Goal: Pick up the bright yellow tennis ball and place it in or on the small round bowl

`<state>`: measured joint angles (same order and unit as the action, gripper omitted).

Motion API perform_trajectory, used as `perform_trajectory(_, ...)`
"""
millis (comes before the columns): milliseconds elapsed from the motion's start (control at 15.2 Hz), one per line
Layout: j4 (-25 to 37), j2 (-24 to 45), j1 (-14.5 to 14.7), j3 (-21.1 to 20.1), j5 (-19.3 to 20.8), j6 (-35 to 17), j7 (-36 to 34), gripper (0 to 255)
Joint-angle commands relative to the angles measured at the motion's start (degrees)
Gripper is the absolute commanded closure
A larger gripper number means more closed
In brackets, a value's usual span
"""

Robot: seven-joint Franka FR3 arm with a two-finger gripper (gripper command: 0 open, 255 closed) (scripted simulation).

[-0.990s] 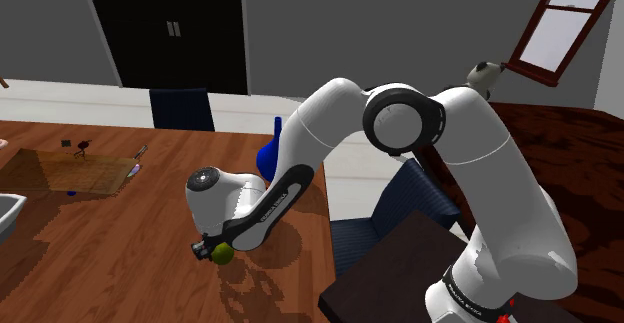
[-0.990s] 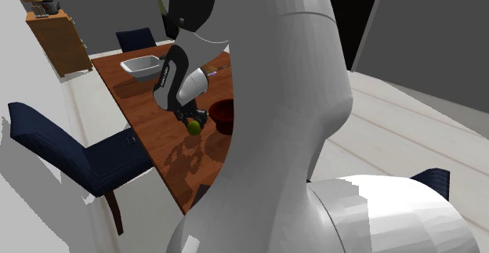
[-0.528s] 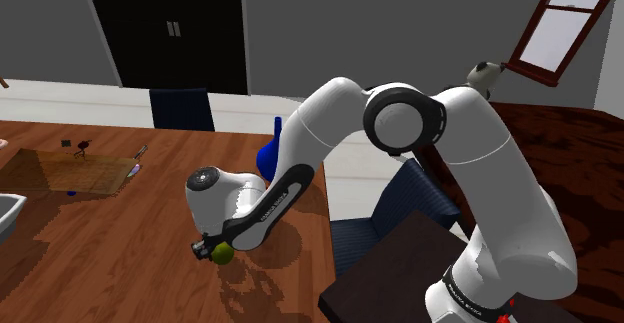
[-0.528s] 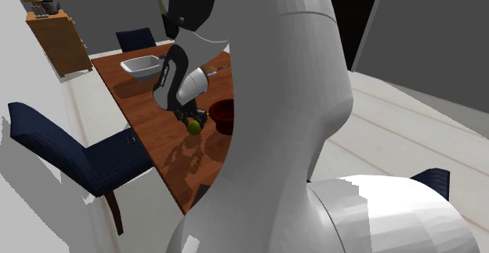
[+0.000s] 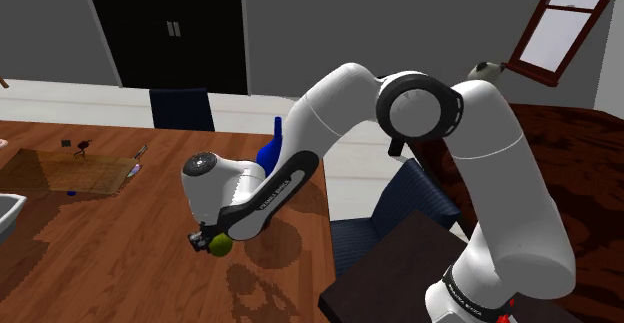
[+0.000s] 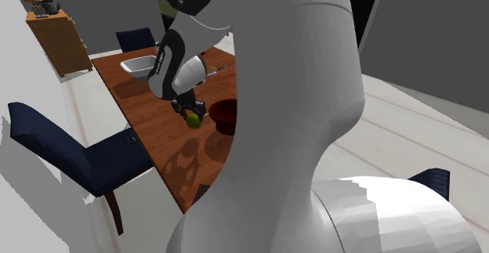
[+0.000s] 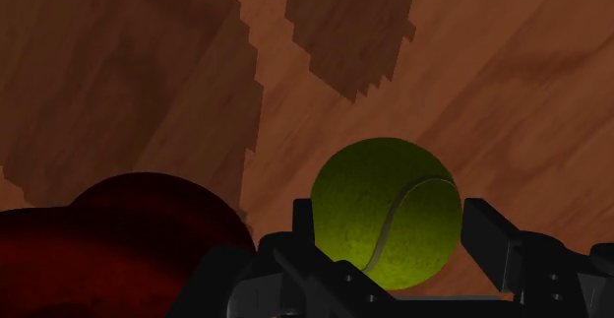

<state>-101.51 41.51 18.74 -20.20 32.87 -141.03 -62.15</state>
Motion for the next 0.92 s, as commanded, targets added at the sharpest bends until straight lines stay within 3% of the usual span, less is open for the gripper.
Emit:
perform_trajectory(0, -0.35, -1.16, -0.39, -0.52, -0.57, 0.82, 0.48, 255)
perform_trajectory(858, -1.18, -8.21, -2.64, -3.77, -4.63, 6.72, 3.67, 255)
